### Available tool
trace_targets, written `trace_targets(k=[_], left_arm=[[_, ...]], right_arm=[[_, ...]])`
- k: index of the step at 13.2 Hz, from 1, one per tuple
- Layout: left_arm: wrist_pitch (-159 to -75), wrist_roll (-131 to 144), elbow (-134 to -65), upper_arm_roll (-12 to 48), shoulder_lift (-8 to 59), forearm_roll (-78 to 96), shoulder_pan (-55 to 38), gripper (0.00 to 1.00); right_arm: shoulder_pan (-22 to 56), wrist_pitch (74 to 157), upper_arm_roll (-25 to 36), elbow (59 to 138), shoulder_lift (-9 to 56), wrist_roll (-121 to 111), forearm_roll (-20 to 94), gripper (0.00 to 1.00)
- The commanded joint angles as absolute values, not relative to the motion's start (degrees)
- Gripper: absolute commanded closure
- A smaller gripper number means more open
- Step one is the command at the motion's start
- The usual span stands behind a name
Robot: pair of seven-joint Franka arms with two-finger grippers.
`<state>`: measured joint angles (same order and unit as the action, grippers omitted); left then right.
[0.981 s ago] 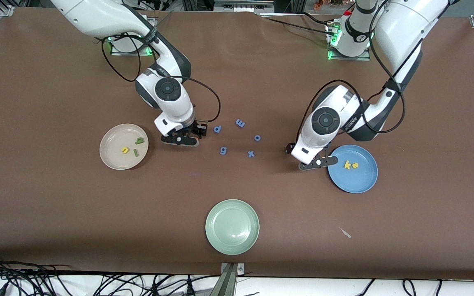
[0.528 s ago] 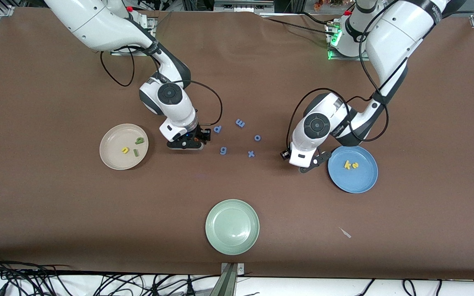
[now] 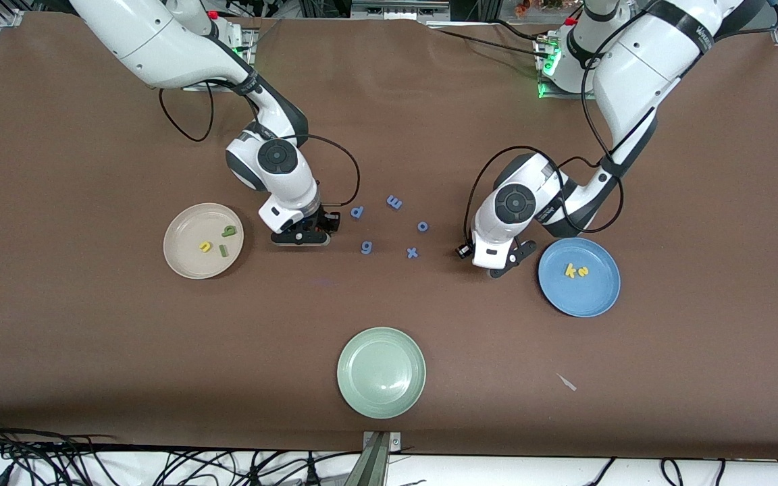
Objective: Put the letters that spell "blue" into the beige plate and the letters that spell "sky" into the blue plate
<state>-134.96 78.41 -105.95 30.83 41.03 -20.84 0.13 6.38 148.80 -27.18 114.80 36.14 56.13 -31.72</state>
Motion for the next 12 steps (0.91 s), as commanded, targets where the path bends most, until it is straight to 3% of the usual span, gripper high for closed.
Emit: trace_targets(k=[1,2,3,6,7,9,12], left_arm=[[-135.8,79.3,-106.9,30.5,40.3,-20.7,0.1,0.50],[-135.8,79.4,-106.9,30.4,40.3,-20.7,-0.1,0.51],[-136.1,79.4,-106.9,30.4,40.3,-20.7,0.0,0.54],[-136.8,79.3,-107.0,30.3,40.3,-20.7,0.3,0.84],[-136.8,79.2,-107.0,30.3,40.2,-20.7,0.4,0.89],[-136.1,78.8,-106.9,30.3,39.7,-20.7,0.5,0.90],[-131.0,77.2,-105.0,30.4,36.9,-20.9,0.8,0.91]], right_arm=[[6.8,150.2,-27.2,115.8,36.1,57.8,-32.8,0.83],[6.8,150.1,-27.2,115.7,35.9,57.7,-32.8,0.91],[6.7,149.9,-27.1,115.5,35.2,57.7,-32.7,0.92],[6.2,143.7,-24.7,115.5,28.0,53.8,-31.4,0.92],[5.3,141.4,-24.7,115.7,26.1,50.5,-30.9,0.92],[1.7,137.8,-24.3,116.3,23.0,38.9,-27.3,0.92],[1.1,132.8,-17.5,116.7,19.3,17.4,-17.8,0.90]])
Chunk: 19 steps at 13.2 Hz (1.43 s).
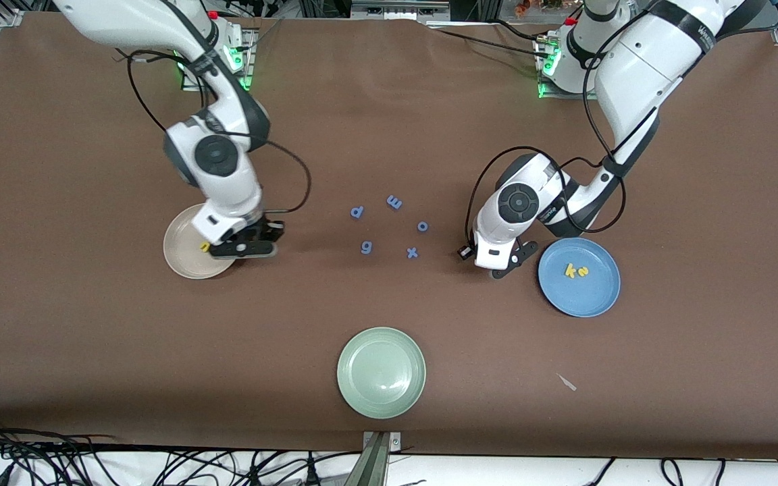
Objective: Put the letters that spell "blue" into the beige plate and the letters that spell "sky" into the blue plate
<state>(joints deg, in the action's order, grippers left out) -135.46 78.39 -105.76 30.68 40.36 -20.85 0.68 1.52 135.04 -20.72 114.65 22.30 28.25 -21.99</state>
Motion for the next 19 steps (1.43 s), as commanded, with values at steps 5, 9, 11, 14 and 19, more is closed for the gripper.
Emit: trace_targets(k=[5,9,11,14,19], left_arm=[[-123.7,56.6,-102.1,30.5,33.8,-20.9,6.8,0.91],[-123.3,37.8,-102.0,30.3,33.8,-21.4,13.4,0.86],[-123.7,32.8,-102.0,30.1,34.6,-21.4,15.5,0.86],[-123.8,27.9,-102.0,30.0,35.2,-21.4,17.0,0.04],[-123.0,26.8,-100.4,31.4,33.5,-21.4,16.2,0.00]], right_arm=[[-0.1,138.1,-12.2,124.8,18.0,8.7,-14.4,0.38],[-0.3,138.1,-12.0,124.9,17.0,8.6,-14.2,0.06],[-0.4,136.7,-12.1,124.9,13.9,8.1,-14.1,0.01],[-0.4,124.0,-12.7,120.2,7.8,7.8,-8.1,0.00],[-0.4,96.1,-12.0,100.9,2.8,7.7,-1.8,0.00]])
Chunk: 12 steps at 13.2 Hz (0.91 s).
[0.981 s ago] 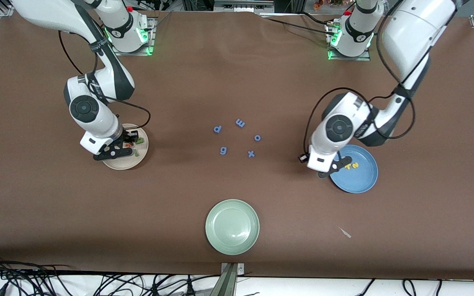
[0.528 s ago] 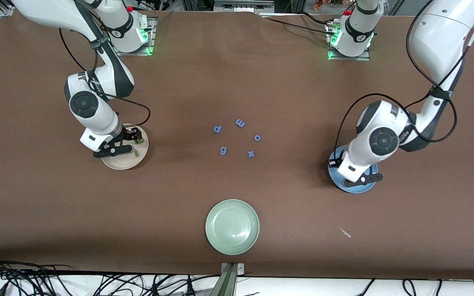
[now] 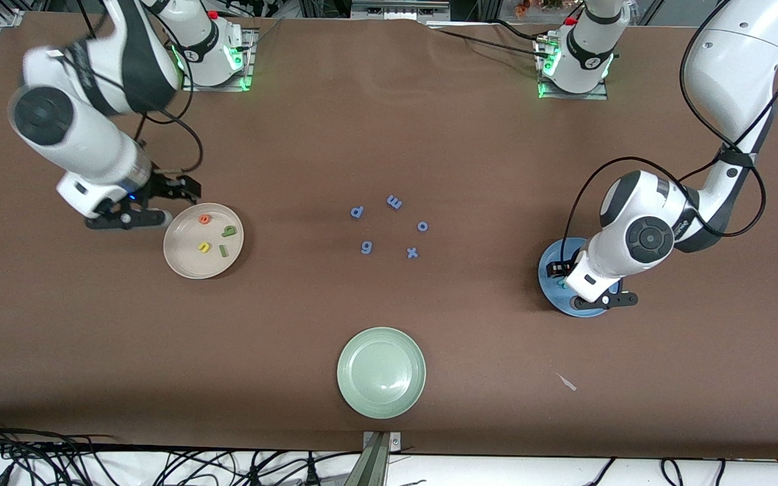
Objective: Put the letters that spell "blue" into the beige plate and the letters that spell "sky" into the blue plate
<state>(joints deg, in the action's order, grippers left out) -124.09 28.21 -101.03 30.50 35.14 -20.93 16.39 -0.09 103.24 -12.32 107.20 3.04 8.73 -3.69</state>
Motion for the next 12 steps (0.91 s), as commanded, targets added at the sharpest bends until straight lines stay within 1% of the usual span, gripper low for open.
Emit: trace_targets(k=[1,3,5,7,10,12], left_arm=[[-122.0,26.2,-100.3,32.6,32.2,-21.4,16.3,0.00],[-116.5,24.5,-97.1,33.1,31.2,-21.4,15.5,0.00],[-107.8,22.2,-91.2,35.1,30.2,-21.4,14.2,0.00],[-98.6,19.6,-85.6,37.3,29.4,-21.2,14.4,0.00],[-88.5,13.9,-78.9,38.7,27.3,-20.2,14.9,0.00],[-80.7,11.4,-73.2,39.0,25.6,-19.7,14.6,0.00]], right_arm=[[-0.4,93.4,-11.3,97.9,2.4,7.7,-1.6,0.00],[-0.4,89.8,-8.3,95.5,1.3,7.2,-0.4,0.00],[-0.4,87.6,-4.6,95.1,-0.1,6.3,0.3,0.00],[-0.4,85.6,-4.5,93.4,-0.2,5.8,0.6,0.00],[-0.4,83.7,-4.6,92.4,-0.1,5.8,0.6,0.00],[-0.4,82.8,-4.6,92.2,-0.1,5.7,0.5,0.00]])
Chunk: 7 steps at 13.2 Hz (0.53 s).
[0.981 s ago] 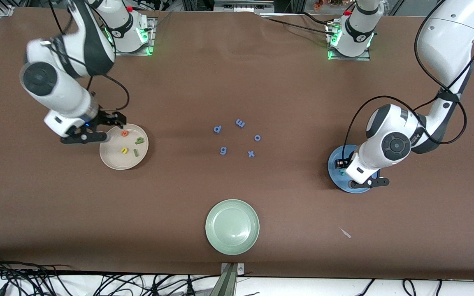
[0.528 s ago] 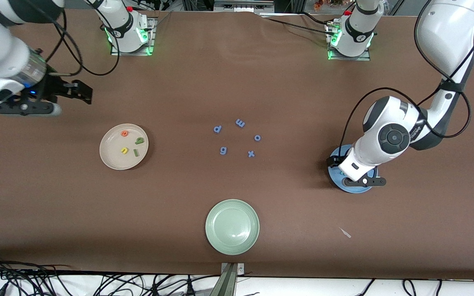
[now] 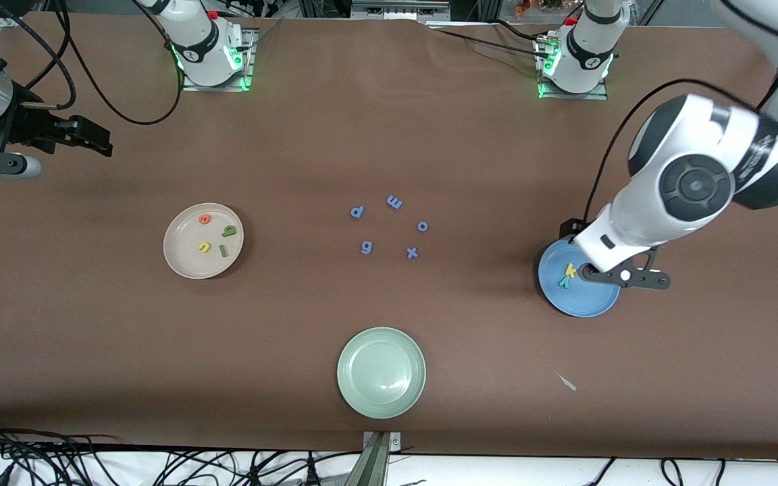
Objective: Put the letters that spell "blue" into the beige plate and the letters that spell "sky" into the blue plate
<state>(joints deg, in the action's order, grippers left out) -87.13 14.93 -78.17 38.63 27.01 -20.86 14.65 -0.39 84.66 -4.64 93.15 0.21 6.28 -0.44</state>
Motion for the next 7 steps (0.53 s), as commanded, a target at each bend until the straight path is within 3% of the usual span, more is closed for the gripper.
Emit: trace_targets(k=[1,4,6,7], left_arm=[[-77.3,10.2,-70.7,38.9,25.6,-17.5,14.8,0.00],[-75.1,3.5,-68.5,36.8,23.2,-15.1,15.2,0.00],[-77.9,2.4,-70.8,27.7,18.5,-7.4,11.9,0.00],[-79.2,2.0,-71.9,20.3,16.6,-1.7,8.5,0.00]], right_arm=[[-0.4,82.5,-4.6,91.9,0.1,5.7,0.6,0.00],[-0.1,82.1,-5.1,91.8,0.3,5.8,0.5,0.00],[-0.2,81.7,-4.7,91.5,0.4,5.5,-0.1,0.00],[-0.3,81.7,-4.7,90.6,0.4,5.5,-0.2,0.00]])
